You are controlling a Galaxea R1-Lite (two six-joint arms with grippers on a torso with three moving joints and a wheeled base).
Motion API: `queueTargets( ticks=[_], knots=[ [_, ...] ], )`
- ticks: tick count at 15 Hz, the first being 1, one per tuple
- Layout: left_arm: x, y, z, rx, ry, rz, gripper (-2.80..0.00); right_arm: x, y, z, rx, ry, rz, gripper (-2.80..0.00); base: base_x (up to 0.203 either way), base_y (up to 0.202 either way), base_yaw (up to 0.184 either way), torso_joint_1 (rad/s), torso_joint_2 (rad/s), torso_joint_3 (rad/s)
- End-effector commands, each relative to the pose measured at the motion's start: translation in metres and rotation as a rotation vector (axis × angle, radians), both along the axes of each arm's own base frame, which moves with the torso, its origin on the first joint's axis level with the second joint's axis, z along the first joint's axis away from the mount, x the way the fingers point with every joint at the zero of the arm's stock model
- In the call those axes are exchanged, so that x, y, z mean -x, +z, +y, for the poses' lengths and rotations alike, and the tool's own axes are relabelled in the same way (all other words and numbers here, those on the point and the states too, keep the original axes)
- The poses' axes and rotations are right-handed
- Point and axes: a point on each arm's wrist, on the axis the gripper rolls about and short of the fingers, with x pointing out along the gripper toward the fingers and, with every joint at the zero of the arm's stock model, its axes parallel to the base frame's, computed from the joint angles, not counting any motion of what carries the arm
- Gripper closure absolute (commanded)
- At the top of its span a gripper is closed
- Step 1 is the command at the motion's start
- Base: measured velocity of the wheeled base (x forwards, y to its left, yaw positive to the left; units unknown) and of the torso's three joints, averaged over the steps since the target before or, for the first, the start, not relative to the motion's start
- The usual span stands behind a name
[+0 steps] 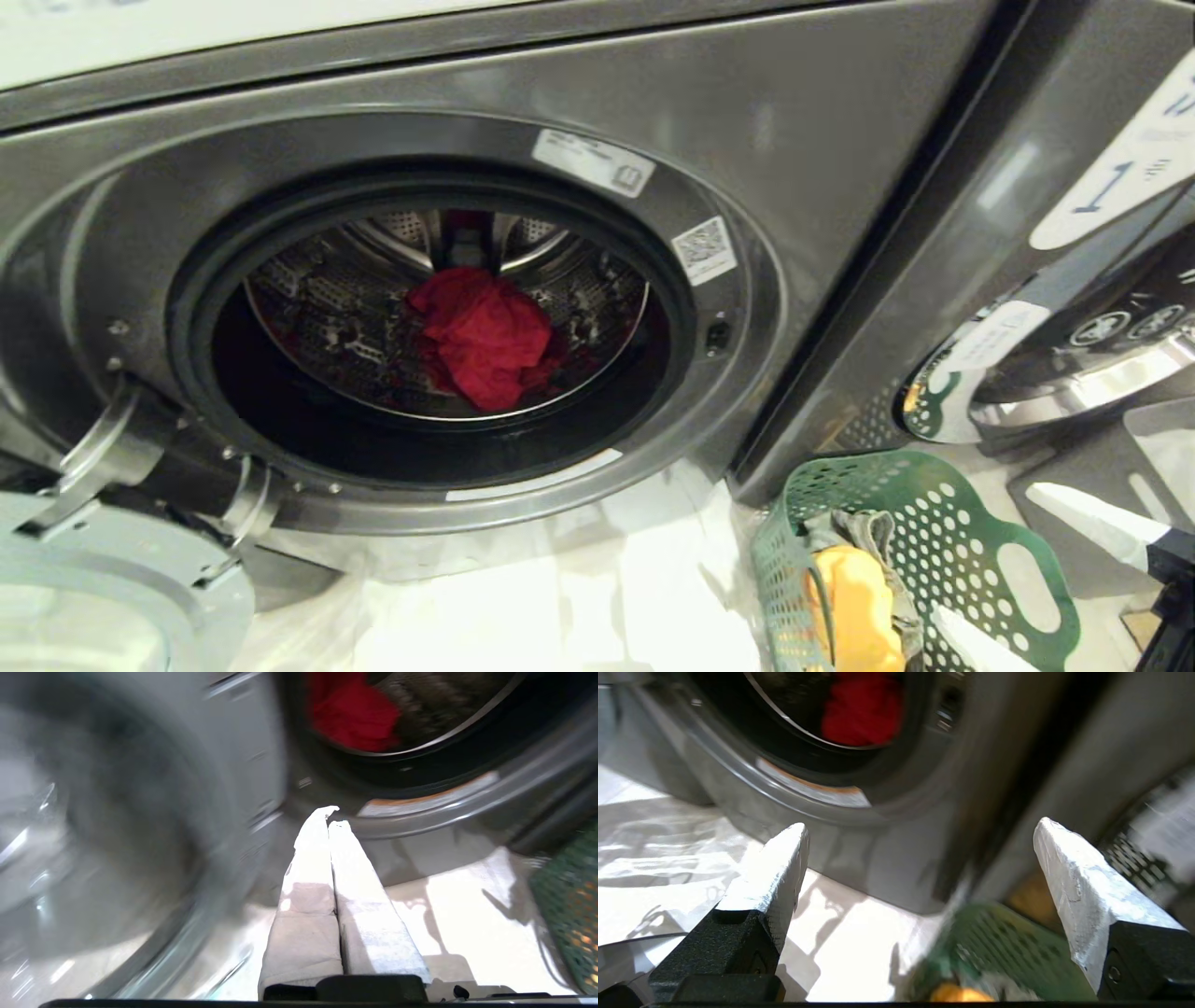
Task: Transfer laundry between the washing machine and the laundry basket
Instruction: Pick a cloth and place it into the basket
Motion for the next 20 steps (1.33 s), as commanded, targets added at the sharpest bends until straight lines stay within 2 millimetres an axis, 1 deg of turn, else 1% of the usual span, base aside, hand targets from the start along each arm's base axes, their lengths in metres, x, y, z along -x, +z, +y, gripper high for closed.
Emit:
queueTargets(
  ticks=[1, 14, 17, 20],
  knots=[
    [-0.003, -0.011, 0.0, 0.0, 0.0, 0.041, 0.0, 0.0, 0.0, 0.0, -0.001, -0.001, -0.005, -2.8, 0.002, -0.009, 0.181, -0.002, 0.0, -0.002],
    [-0.003, -0.011, 0.0, 0.0, 0.0, 0.041, 0.0, -0.002, -0.002, 0.002, 0.007, -0.005, 0.016, -2.8, 0.002, -0.009, 0.177, 0.003, 0.0, 0.002],
    [-0.003, -0.011, 0.0, 0.0, 0.0, 0.041, 0.0, -0.009, -0.007, 0.005, 0.006, -0.044, 0.075, -2.8, 0.001, -0.008, 0.173, 0.005, 0.0, 0.001],
    [-0.003, -0.011, 0.0, 0.0, 0.0, 0.041, 0.0, -0.026, -0.017, 0.001, -0.019, -0.194, 0.177, -2.8, 0.0, -0.003, 0.073, 0.0, 0.0, 0.005]
  ],
)
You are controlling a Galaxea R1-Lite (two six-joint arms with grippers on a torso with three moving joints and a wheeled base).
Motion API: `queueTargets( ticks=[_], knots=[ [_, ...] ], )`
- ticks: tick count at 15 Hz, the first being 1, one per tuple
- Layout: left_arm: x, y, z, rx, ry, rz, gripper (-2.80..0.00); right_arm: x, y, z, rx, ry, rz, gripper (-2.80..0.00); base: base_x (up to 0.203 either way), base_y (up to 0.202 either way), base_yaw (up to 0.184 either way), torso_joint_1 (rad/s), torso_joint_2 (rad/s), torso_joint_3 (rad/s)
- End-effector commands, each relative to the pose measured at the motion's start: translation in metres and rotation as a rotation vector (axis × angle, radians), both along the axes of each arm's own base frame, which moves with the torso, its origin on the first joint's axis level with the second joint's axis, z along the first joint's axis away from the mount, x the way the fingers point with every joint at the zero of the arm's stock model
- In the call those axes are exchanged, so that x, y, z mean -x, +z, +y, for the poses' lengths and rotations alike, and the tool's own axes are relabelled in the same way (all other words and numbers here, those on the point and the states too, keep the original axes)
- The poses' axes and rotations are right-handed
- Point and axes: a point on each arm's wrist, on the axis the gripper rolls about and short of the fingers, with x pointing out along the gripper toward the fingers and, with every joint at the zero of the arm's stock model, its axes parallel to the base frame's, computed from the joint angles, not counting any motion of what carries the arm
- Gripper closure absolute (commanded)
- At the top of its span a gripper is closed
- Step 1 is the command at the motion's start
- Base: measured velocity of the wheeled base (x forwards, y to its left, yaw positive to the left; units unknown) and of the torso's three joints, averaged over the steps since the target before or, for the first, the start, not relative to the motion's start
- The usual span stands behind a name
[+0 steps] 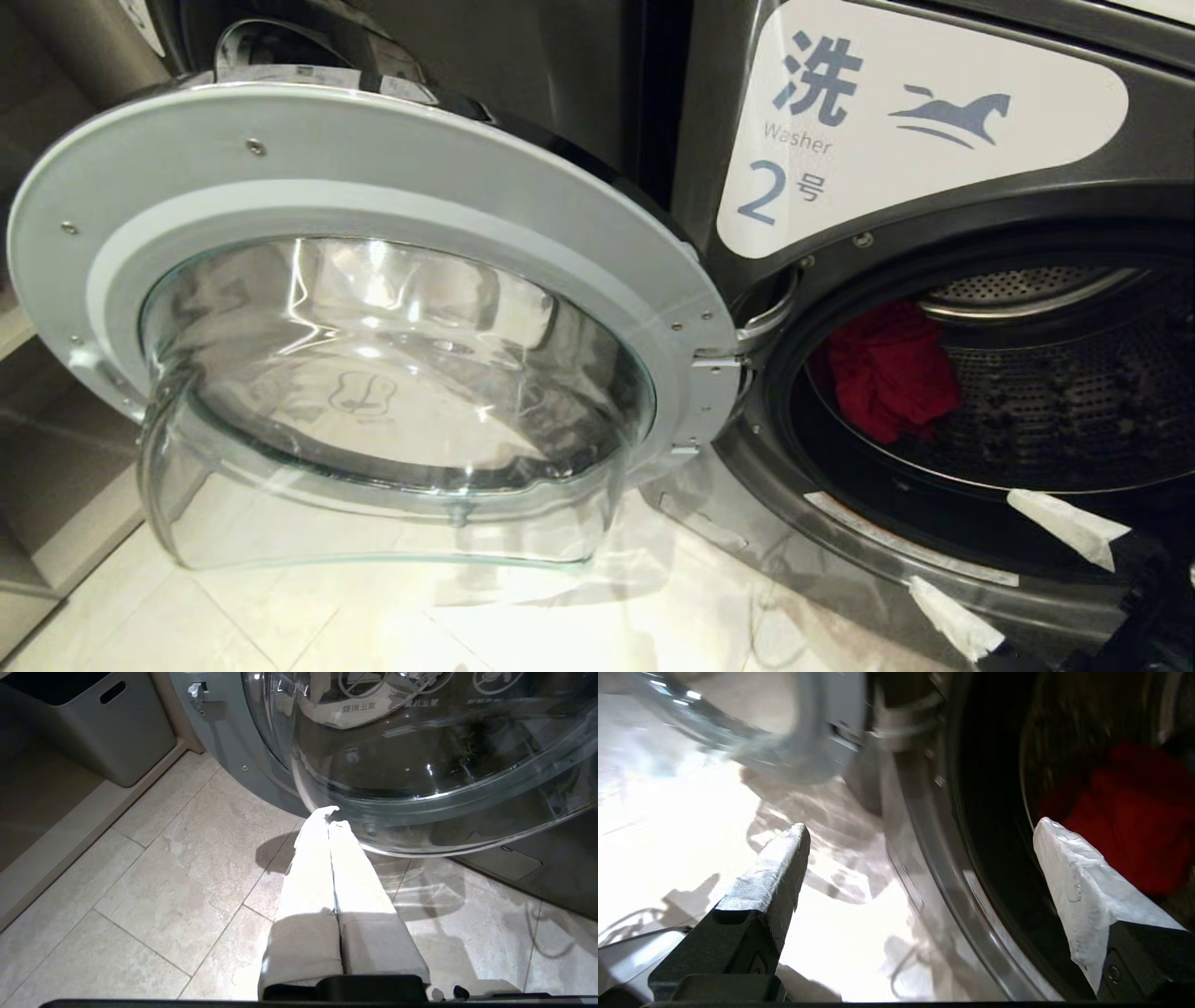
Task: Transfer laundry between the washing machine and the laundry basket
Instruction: Pick a cloth and place it into the basket
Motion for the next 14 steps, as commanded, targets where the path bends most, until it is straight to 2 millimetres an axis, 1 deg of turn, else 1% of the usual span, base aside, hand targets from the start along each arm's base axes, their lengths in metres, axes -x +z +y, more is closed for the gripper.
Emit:
queueTargets(
  ticks=[1, 6, 10, 14],
  knots=[
    [-0.003, -0.011, 0.0, 0.0, 0.001, 0.041, 0.0, -0.011, -0.006, -0.003, 0.01, -0.078, 0.045, -2.8, 0.0, 0.0, 0.0, 0.0, 0.0, 0.0],
    [-0.003, -0.011, 0.0, 0.0, 0.001, 0.041, 0.0, -0.022, -0.005, -0.021, -0.001, -0.251, 0.051, -2.8, 0.0, 0.0, 0.0, 0.0, 0.0, 0.0],
    [-0.003, -0.011, 0.0, 0.0, 0.001, 0.041, 0.0, -0.039, -0.017, -0.029, -0.086, -0.428, 0.16, -2.8, 0.0, 0.0, 0.0, 0.0, 0.0, 0.0],
    [-0.003, -0.011, 0.0, 0.0, 0.001, 0.041, 0.0, -0.04, -0.021, -0.03, -0.08, -0.44, 0.185, -2.8, 0.0, 0.0, 0.0, 0.0, 0.0, 0.0]
  ],
)
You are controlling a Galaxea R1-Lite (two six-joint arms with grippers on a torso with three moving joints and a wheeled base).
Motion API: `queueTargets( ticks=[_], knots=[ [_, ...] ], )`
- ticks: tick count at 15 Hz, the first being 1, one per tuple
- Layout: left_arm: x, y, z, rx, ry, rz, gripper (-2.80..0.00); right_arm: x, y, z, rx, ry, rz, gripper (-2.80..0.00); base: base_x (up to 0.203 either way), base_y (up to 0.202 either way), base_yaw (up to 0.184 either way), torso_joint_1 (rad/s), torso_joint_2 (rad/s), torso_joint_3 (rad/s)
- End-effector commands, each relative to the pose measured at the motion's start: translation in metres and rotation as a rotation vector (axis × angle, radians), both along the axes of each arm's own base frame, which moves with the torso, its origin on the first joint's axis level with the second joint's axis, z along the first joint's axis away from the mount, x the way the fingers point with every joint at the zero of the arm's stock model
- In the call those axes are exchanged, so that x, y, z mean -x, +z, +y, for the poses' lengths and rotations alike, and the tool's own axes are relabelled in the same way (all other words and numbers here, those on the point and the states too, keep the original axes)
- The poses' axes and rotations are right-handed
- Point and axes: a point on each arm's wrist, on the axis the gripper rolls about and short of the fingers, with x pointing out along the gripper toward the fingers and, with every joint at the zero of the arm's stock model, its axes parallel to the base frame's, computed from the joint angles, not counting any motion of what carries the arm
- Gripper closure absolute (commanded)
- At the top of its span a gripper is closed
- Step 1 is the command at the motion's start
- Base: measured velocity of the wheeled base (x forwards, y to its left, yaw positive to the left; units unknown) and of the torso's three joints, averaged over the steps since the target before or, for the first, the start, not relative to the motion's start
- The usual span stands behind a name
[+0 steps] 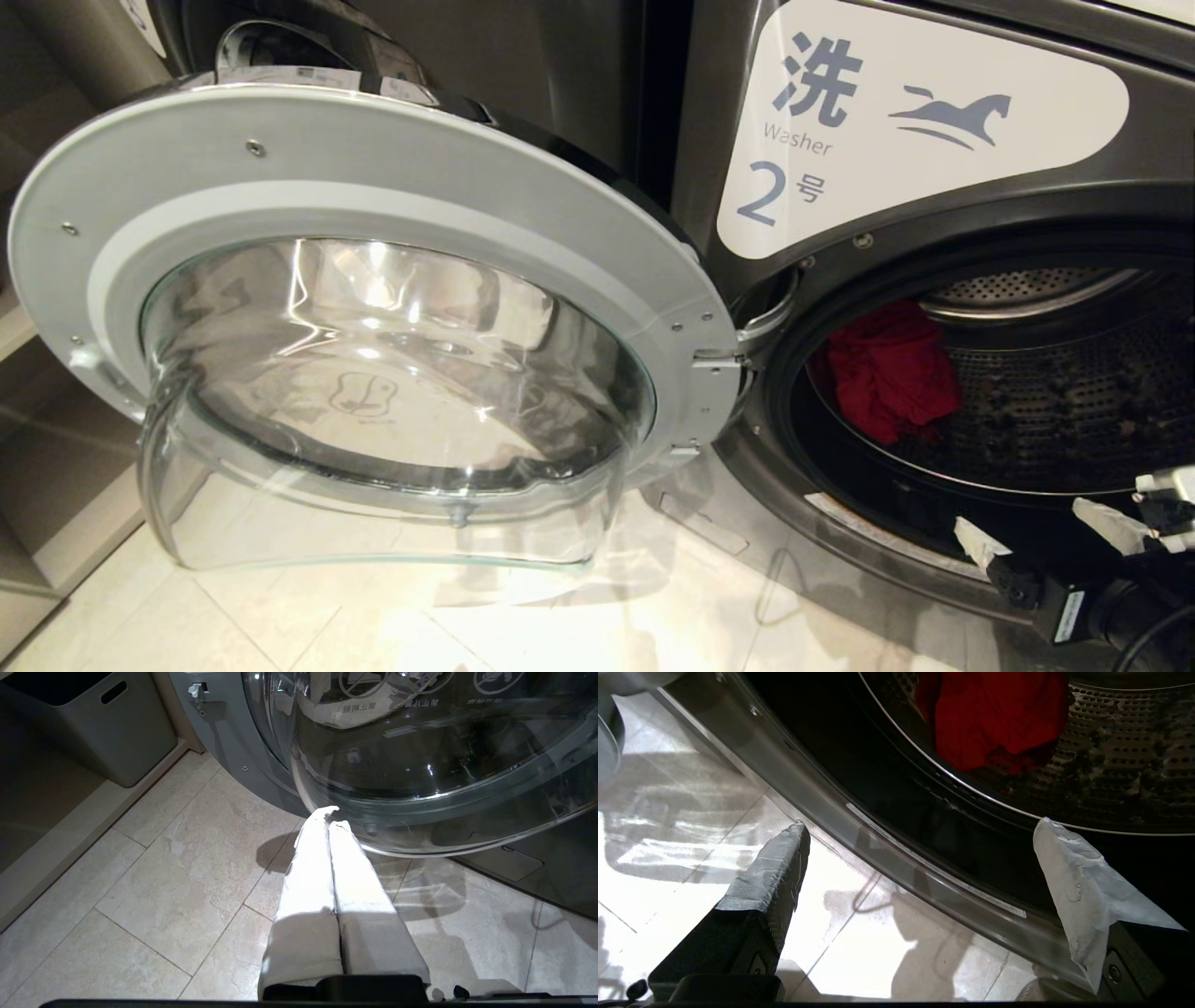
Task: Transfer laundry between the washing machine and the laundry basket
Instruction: Pick a cloth and place it into the basket
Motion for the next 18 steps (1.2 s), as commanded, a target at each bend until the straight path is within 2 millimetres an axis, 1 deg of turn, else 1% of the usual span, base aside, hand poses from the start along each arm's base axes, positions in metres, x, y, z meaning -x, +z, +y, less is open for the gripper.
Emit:
queueTargets(
  ticks=[1, 8, 12, 15, 18],
  knots=[
    [-0.003, -0.011, 0.0, 0.0, 0.0, 0.04, 0.0, -0.005, -0.002, 0.001, 0.003, -0.003, 0.014, -2.8, 0.0, 0.0, 0.0, 0.0, 0.0, 0.0],
    [-0.003, -0.011, 0.0, 0.0, 0.0, 0.04, 0.0, -0.03, 0.002, 0.009, -0.021, -0.01, 0.021, -2.8, 0.0, 0.0, 0.0, 0.0, 0.0, 0.0],
    [-0.003, -0.011, 0.0, 0.0, 0.0, 0.04, 0.0, -0.06, 0.013, 0.017, -0.051, -0.036, -0.031, -2.8, 0.0, 0.0, 0.0, 0.0, 0.0, 0.0],
    [-0.003, -0.011, 0.0, 0.0, 0.0, 0.04, 0.0, -0.078, 0.014, 0.023, -0.059, -0.046, -0.034, -2.8, 0.0, 0.0, 0.0, 0.0, 0.0, 0.0],
    [-0.003, -0.011, 0.0, 0.0, 0.0, 0.04, 0.0, -0.092, 0.007, 0.026, -0.054, -0.069, -0.027, -2.8, 0.0, 0.0, 0.0, 0.0, 0.0, 0.0]
  ],
)
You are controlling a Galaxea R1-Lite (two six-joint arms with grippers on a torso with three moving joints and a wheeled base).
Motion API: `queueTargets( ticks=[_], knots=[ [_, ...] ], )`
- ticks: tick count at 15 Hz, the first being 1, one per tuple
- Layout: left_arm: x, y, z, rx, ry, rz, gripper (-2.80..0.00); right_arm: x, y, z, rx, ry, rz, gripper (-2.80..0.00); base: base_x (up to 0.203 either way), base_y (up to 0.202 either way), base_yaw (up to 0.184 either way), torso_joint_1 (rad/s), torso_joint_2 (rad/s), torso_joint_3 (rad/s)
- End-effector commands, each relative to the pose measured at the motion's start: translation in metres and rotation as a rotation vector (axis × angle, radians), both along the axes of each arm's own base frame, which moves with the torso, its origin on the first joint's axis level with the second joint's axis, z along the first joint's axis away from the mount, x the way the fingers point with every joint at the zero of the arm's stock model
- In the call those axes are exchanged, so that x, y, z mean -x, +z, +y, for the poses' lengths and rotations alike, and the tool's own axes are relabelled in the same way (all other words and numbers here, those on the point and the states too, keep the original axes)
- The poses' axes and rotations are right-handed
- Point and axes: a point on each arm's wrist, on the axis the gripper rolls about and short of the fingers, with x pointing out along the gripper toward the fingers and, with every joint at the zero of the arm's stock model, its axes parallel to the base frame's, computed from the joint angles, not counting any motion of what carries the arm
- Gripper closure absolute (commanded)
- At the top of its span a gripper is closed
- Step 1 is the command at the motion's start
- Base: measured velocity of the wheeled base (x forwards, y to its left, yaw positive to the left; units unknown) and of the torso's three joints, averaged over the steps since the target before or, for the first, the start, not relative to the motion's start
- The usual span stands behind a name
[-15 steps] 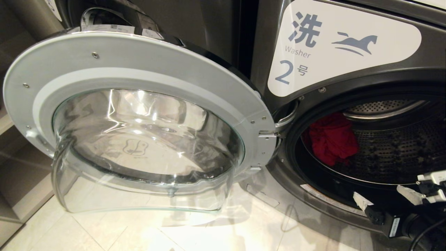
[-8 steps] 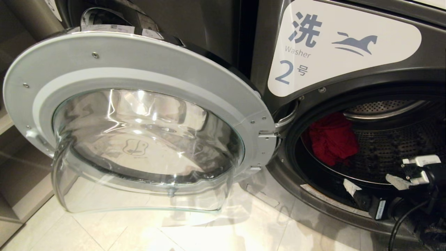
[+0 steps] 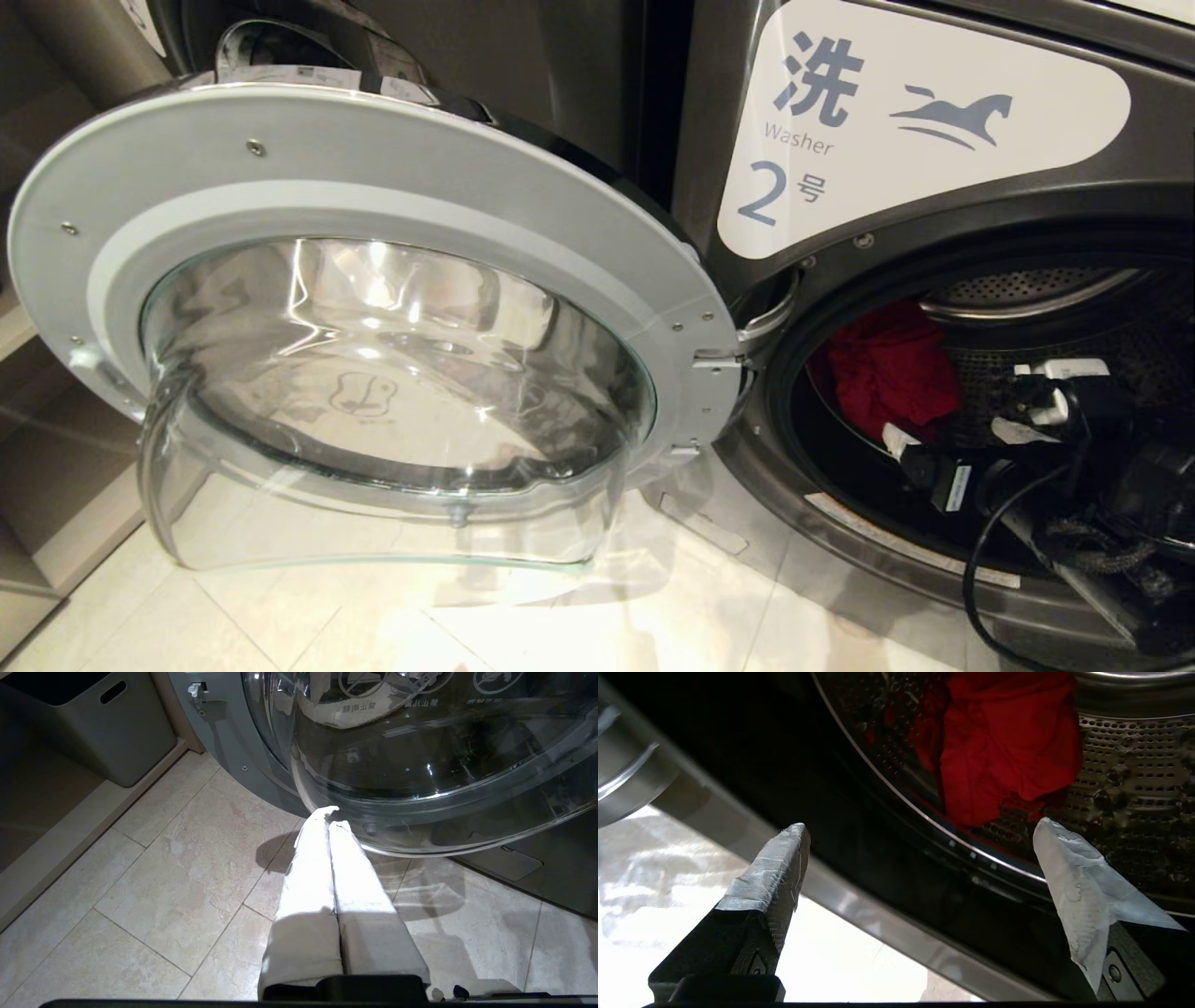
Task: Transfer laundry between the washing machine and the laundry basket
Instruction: Pick a cloth and place it into the basket
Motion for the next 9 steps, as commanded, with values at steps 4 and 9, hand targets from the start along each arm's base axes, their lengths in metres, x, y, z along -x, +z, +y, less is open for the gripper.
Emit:
queueTargets(
  ticks=[4, 9],
  knots=[
    [-0.003, -0.011, 0.0, 0.0, 0.0, 0.041, 0.0, -0.024, -0.029, 0.003, 0.004, -0.05, 0.041, -2.8, 0.0, 0.0, 0.0, 0.0, 0.0, 0.0],
    [-0.003, -0.011, 0.0, 0.0, 0.0, 0.041, 0.0, -0.074, -0.058, -0.006, -0.02, -0.177, 0.032, -2.8, 0.0, 0.0, 0.0, 0.0, 0.0, 0.0]
  ],
)
